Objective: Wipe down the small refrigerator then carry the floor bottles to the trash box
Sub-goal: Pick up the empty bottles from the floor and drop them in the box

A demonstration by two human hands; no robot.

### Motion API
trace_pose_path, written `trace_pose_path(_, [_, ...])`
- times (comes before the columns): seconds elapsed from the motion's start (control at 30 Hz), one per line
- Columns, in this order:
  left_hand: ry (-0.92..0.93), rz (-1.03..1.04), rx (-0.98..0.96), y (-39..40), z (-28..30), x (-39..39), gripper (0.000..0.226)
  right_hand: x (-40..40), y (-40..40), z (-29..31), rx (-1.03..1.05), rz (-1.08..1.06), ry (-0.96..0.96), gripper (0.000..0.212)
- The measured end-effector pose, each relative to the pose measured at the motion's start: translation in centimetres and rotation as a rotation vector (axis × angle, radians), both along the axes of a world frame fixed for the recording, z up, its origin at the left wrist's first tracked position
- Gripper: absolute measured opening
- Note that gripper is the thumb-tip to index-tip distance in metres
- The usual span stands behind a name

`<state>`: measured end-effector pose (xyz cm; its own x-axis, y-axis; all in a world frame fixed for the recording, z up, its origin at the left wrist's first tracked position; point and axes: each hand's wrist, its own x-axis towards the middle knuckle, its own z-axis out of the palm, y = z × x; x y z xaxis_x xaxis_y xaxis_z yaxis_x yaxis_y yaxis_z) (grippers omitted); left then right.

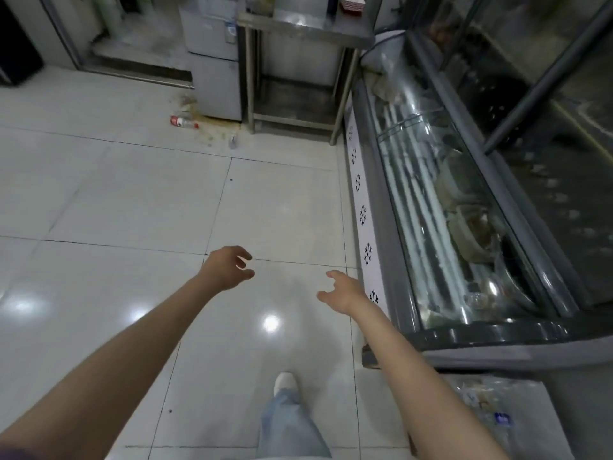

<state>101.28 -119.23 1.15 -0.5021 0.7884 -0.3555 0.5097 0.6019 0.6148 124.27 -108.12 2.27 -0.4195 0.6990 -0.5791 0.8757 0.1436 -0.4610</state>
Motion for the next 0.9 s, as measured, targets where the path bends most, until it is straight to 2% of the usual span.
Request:
trace_pose_path(0.33, [0.027,0.215,-0.008,9.2,1.6,-9.4,0.031,-11.7,14.8,0.5,-0.014,0.205,0.070,0.069])
trace_pose_path(0.57, [-0.018,0.396,-0.020,12.1,0.2,-16.1,0.031,-19.9,20.1,-0.5,-0.026,0.325,0.032,0.069])
trace_pose_path(0.9, [-0.047,0.376,-0.059,17.2,-0.9,-30.9,0.034,-35.9,25.9,-1.2,-0.028,0.339,0.009,0.069])
